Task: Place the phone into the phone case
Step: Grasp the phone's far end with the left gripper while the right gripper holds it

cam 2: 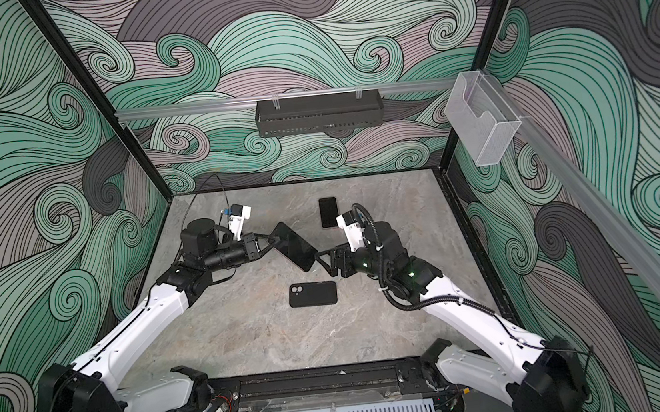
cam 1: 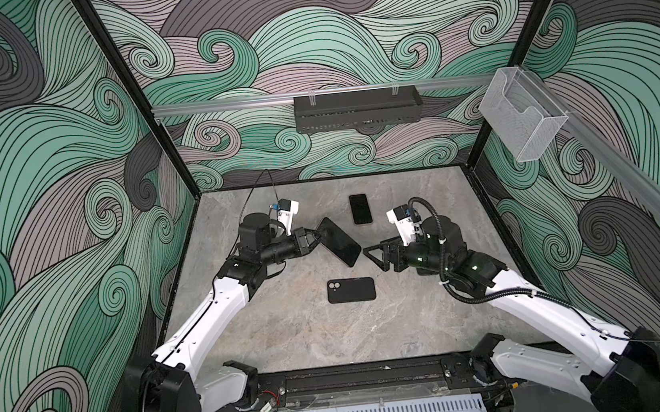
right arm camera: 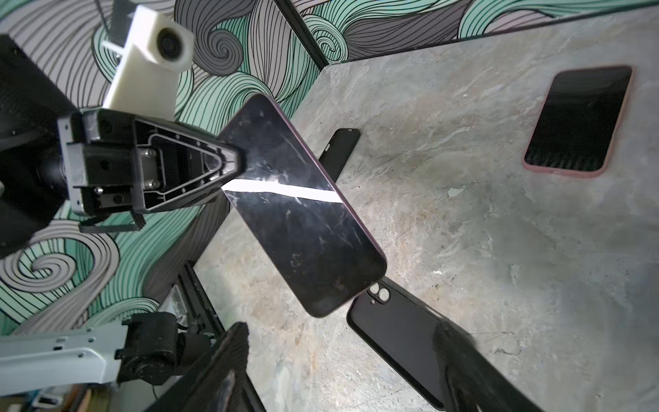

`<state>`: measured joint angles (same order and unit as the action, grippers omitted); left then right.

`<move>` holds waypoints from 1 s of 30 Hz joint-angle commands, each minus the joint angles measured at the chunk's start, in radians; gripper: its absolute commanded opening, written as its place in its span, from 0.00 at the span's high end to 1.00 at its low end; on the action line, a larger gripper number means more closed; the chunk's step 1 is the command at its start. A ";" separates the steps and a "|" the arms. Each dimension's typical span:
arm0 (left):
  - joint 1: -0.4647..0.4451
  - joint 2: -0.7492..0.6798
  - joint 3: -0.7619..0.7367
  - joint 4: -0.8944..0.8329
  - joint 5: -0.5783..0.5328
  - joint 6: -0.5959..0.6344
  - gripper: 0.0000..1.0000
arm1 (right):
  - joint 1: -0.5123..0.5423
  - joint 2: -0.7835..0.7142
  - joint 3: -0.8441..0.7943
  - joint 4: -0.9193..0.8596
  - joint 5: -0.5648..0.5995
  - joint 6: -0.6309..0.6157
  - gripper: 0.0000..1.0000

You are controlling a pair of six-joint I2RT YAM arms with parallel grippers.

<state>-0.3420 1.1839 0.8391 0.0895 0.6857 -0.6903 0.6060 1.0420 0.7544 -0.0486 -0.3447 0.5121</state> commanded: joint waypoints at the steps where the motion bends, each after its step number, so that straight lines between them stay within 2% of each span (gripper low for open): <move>1: 0.018 -0.027 -0.007 0.246 0.001 -0.116 1.00 | -0.011 -0.003 -0.043 0.239 -0.050 0.201 0.26; 5: 0.028 -0.019 -0.029 0.377 0.010 -0.204 1.00 | -0.014 0.021 -0.072 0.374 -0.061 0.285 0.31; 13: 0.033 0.002 -0.065 0.563 0.023 -0.322 1.00 | -0.022 0.073 -0.067 0.484 -0.081 0.371 0.38; 20: 0.032 0.020 -0.075 0.681 0.044 -0.409 1.00 | -0.037 0.105 -0.087 0.648 -0.115 0.453 0.52; 30: 0.034 0.032 -0.097 0.801 0.041 -0.487 1.00 | -0.041 0.165 -0.070 0.778 -0.156 0.534 0.55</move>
<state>-0.3157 1.2163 0.7292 0.7700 0.7105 -1.1381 0.5678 1.2053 0.6777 0.6514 -0.4782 1.0039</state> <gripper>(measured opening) 0.105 0.455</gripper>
